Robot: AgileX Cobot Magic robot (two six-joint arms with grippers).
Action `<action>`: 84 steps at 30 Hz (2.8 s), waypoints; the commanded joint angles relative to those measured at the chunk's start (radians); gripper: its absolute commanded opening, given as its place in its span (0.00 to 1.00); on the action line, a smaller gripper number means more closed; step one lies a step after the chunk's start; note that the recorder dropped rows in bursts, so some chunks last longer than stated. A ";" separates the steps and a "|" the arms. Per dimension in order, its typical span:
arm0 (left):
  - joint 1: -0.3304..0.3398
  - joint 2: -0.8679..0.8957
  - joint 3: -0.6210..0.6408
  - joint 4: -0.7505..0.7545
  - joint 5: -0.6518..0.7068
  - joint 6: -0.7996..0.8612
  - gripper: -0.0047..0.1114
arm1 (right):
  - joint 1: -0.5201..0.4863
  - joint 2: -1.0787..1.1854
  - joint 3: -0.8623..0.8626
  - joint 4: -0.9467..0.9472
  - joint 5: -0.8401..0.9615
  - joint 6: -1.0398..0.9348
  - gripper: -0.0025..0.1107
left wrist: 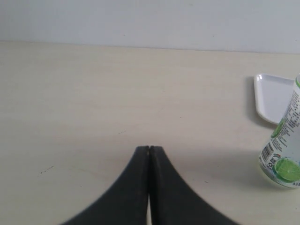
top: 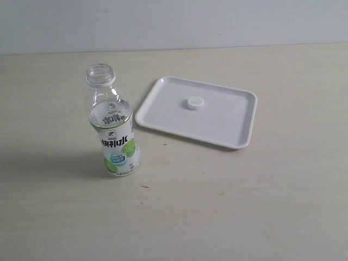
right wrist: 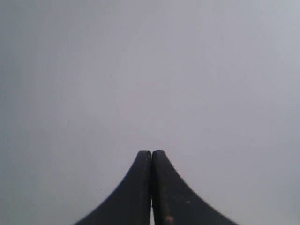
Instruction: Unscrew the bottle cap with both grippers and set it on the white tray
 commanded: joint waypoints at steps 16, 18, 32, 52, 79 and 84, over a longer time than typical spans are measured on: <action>0.005 -0.007 -0.001 0.002 -0.011 -0.004 0.04 | -0.007 -0.188 0.595 -0.576 -0.097 0.501 0.02; 0.005 -0.007 -0.001 0.002 -0.011 -0.004 0.04 | -0.007 -0.188 0.625 -0.576 -0.097 0.497 0.02; -0.001 -0.007 -0.001 0.002 -0.011 -0.004 0.04 | -0.007 -0.188 0.625 -0.573 -0.013 0.497 0.02; -0.001 -0.007 -0.001 0.002 -0.011 -0.004 0.04 | -0.007 -0.188 0.625 -0.573 -0.013 0.497 0.02; -0.001 -0.007 -0.001 0.002 -0.011 -0.004 0.04 | -0.007 -0.188 0.625 -0.573 -0.013 0.497 0.02; -0.001 -0.007 -0.001 0.002 -0.011 -0.004 0.04 | -0.007 -0.188 0.625 -0.573 -0.013 0.497 0.02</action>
